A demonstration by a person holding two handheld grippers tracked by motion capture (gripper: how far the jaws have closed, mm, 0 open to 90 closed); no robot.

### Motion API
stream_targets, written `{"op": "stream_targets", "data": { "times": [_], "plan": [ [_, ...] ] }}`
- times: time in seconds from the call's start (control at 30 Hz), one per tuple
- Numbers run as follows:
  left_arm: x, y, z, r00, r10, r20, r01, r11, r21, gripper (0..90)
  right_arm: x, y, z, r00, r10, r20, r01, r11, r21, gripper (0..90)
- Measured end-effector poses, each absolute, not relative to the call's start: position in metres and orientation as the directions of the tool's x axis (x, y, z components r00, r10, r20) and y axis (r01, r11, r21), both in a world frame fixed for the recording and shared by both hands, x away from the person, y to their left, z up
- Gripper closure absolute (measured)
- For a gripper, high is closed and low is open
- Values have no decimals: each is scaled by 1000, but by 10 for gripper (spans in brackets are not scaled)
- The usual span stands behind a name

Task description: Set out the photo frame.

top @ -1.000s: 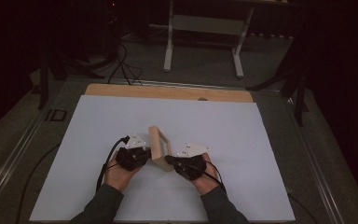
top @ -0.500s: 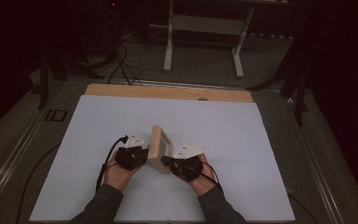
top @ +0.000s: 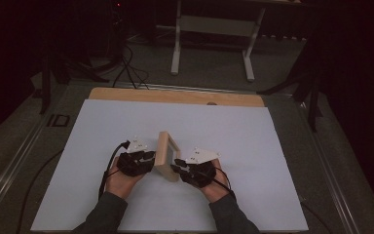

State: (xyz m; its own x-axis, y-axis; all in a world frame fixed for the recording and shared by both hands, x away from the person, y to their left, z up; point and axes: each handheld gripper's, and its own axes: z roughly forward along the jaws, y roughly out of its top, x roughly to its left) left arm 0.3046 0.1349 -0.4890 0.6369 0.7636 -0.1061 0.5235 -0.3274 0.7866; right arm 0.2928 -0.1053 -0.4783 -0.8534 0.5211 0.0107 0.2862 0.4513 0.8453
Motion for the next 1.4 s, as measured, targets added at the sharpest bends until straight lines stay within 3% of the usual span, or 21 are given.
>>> {"op": "stream_targets", "data": {
  "times": [0.4,0.7,1.4],
  "plan": [
    [299,149,-478,593,796,-120,515,-261,816,563,300,-114,-480,-834,552,14,314,453,834,583],
    [297,159,-469,573,809,-129,513,-232,827,502,304,-120,-481,-816,578,22,338,445,830,561],
    [285,156,-448,603,784,-145,469,-202,860,485,309,-128,-482,-787,616,25,365,433,824,533]
  ]
}}
